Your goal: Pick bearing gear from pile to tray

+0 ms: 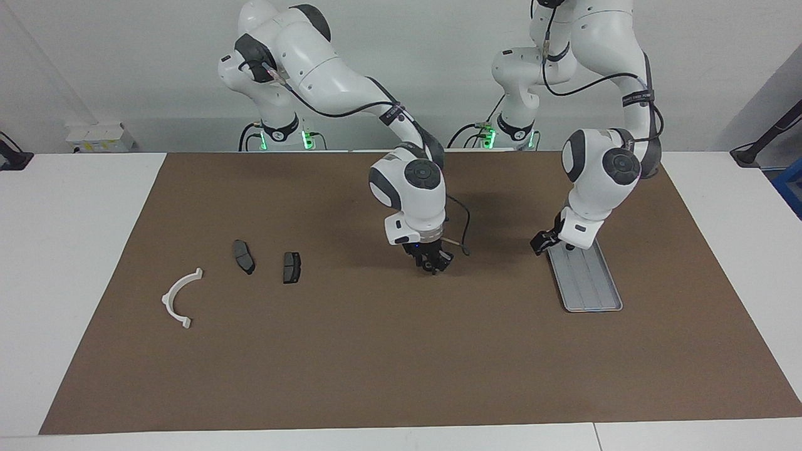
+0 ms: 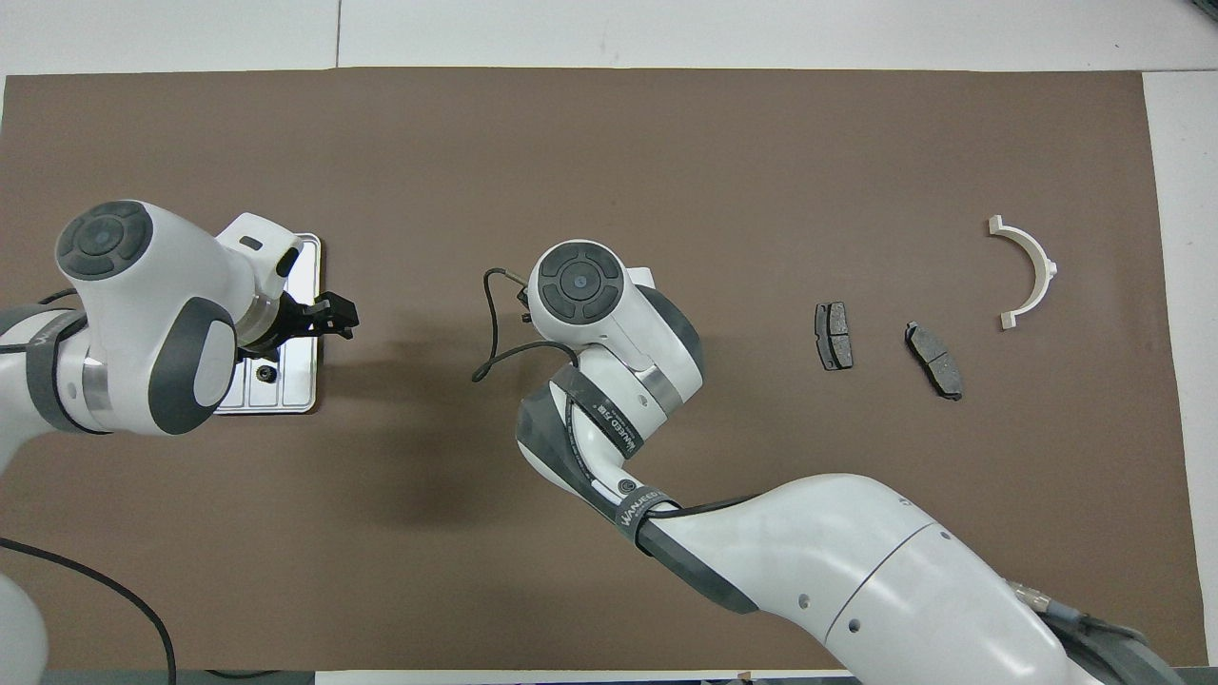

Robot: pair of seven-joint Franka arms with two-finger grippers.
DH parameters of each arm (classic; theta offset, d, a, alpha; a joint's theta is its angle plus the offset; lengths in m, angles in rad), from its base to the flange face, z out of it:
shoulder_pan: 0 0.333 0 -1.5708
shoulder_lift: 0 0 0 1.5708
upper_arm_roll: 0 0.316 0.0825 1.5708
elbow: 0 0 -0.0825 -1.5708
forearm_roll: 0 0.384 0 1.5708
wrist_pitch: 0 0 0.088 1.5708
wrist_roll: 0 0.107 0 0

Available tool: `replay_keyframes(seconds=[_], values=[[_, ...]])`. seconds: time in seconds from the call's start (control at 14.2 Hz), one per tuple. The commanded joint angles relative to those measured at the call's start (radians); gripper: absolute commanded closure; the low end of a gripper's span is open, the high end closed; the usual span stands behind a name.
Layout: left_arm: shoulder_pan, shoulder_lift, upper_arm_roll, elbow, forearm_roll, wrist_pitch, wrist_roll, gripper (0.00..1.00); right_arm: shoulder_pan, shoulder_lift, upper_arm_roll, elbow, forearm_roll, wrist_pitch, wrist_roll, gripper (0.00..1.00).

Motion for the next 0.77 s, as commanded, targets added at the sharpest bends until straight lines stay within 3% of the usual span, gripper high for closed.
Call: replay_keyframes(seconds=[0.0, 0.21, 0.35, 0.56, 0.7], values=[[-0.04, 0.0, 0.01, 0.009, 0.003, 0.028, -0.131, 0.0, -0.042, -0.011, 0.008, 0.038, -0.038, -0.054, 0.001, 0.0], [-0.104, 0.015, 0.01, 0.032, 0.001, 0.089, -0.338, 0.0, -0.125, -0.046, 0.017, 0.042, -0.023, -0.075, -0.143, 0.0], [-0.179, 0.057, 0.013, 0.119, 0.0, 0.071, -0.453, 0.0, -0.174, -0.077, 0.019, 0.041, -0.02, -0.13, -0.305, 0.0], [-0.299, 0.251, 0.016, 0.373, 0.003, 0.02, -0.601, 0.0, -0.241, -0.119, 0.017, 0.039, 0.024, -0.203, -0.482, 0.0], [-0.33, 0.296, 0.016, 0.422, 0.009, 0.025, -0.621, 0.0, -0.284, -0.131, 0.019, 0.041, 0.025, -0.238, -0.579, 0.0]])
